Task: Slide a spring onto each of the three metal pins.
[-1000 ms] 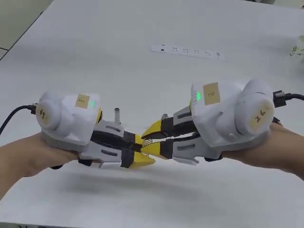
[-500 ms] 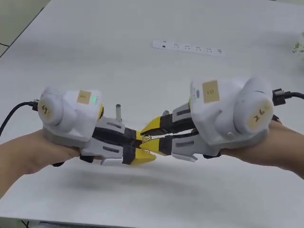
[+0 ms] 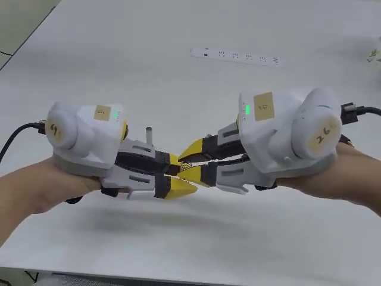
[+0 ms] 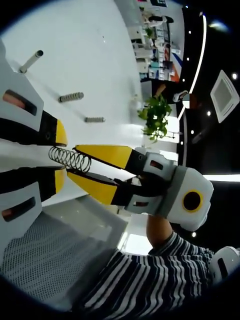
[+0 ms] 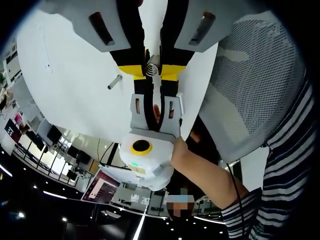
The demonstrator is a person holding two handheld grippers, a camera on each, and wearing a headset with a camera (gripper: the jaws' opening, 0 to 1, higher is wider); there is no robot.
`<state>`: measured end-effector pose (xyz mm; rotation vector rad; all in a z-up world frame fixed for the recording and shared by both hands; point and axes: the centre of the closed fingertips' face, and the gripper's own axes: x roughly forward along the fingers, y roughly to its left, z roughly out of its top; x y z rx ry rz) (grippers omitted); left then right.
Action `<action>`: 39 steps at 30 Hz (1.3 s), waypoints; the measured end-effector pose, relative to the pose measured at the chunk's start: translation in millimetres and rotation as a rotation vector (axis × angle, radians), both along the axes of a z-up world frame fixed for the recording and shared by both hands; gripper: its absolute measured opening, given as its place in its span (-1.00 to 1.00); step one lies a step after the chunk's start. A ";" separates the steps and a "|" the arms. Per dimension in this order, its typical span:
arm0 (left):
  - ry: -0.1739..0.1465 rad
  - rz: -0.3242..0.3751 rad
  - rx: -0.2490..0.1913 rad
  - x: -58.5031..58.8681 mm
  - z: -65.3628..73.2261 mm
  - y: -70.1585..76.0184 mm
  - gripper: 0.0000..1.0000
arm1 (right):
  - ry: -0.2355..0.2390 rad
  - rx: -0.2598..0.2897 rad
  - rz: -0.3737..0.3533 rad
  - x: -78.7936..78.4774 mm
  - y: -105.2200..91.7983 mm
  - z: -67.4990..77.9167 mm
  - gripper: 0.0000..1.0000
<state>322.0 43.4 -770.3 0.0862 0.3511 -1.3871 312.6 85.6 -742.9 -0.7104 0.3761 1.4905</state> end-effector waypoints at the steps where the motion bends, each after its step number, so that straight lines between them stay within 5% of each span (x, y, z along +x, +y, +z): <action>1: -0.002 0.002 0.000 0.1 0.3 0.4 -0.84 | 0.000 0.000 0.000 -0.1 -0.1 0.2 -0.86; 19: 0.036 0.061 -0.025 0.5 1.8 12.3 -0.60 | 0.006 0.013 -0.026 2.4 -1.3 1.7 -0.86; 39: 0.019 0.167 -0.005 5.3 -2.6 40.7 -0.11 | 0.004 0.035 -0.057 10.2 -2.4 6.4 -0.86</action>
